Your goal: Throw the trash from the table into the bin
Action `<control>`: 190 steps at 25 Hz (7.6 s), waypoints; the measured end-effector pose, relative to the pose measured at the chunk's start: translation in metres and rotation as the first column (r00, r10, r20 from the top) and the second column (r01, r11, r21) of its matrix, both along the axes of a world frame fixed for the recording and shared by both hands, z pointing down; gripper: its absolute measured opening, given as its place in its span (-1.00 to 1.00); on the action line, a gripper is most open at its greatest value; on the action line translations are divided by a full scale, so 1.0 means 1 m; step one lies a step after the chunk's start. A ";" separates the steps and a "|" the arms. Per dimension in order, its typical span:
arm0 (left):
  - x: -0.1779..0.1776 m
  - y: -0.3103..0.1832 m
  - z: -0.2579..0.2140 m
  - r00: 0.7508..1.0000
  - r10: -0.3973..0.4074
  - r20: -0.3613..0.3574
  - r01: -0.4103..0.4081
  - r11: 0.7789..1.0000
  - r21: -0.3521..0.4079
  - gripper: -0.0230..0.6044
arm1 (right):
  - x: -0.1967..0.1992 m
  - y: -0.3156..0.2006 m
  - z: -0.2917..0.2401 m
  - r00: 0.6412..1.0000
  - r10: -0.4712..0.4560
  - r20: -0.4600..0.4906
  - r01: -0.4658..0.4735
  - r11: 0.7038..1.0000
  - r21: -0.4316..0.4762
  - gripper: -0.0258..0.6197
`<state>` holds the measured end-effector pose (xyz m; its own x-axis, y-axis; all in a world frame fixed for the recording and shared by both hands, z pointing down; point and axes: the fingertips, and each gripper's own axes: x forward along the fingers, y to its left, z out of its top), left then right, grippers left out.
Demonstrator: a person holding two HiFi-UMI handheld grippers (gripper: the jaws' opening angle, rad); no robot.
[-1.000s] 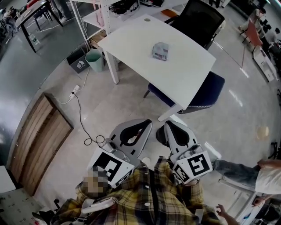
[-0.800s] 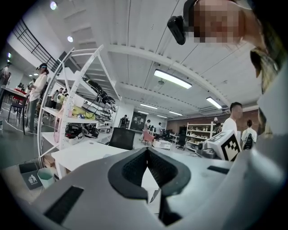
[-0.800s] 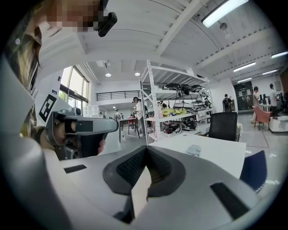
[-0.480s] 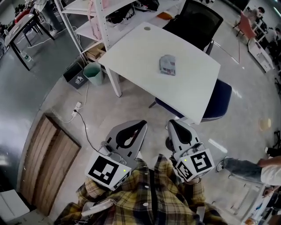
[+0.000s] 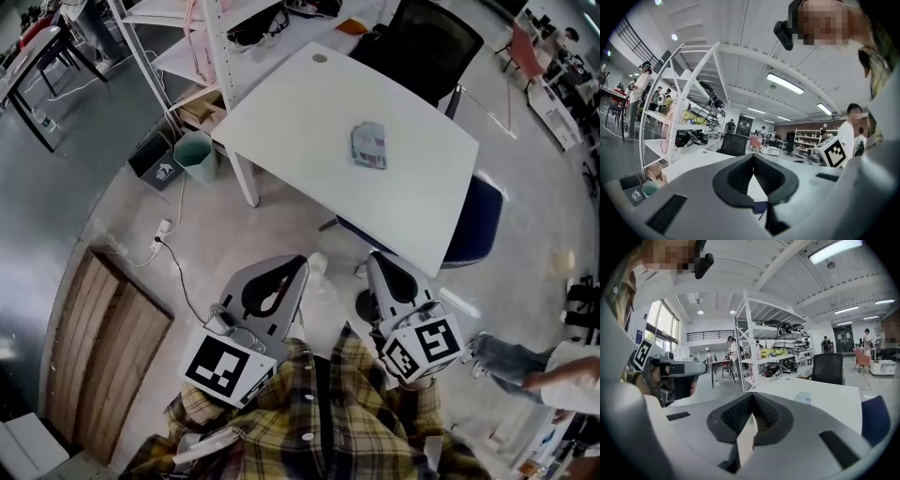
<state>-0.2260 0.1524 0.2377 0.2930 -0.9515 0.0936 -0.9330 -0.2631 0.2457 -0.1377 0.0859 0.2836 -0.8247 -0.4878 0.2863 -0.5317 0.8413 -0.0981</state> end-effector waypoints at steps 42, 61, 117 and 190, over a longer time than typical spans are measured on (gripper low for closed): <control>-0.060 -0.354 0.000 0.904 0.426 0.009 -0.426 0.904 -0.022 -0.90 | -0.042 -0.307 0.017 0.907 0.419 -0.042 -0.421 0.905 -0.052 -0.92; -0.069 -0.395 0.032 0.836 0.548 -0.033 -0.549 0.831 -0.091 -0.90 | -0.061 -0.324 0.096 0.896 0.384 -0.223 -0.424 0.887 -0.180 -0.92; -0.102 -0.379 0.072 0.880 0.466 -0.095 -0.476 0.857 -0.199 -0.90 | -0.086 -0.323 0.206 0.837 0.114 -0.536 -0.245 0.953 -0.180 -0.92; 0.404 -0.088 0.077 0.485 0.871 -0.078 -0.867 0.467 -0.171 -0.90 | 0.413 0.014 0.135 0.533 0.739 -0.412 -0.820 0.572 -0.036 -0.92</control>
<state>0.1782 0.0639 0.3146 0.9568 -0.1754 0.2318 -0.2518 -0.8985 0.3595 0.2756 0.0998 0.4184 0.0197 -0.7863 0.6176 -0.9936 0.0533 0.0995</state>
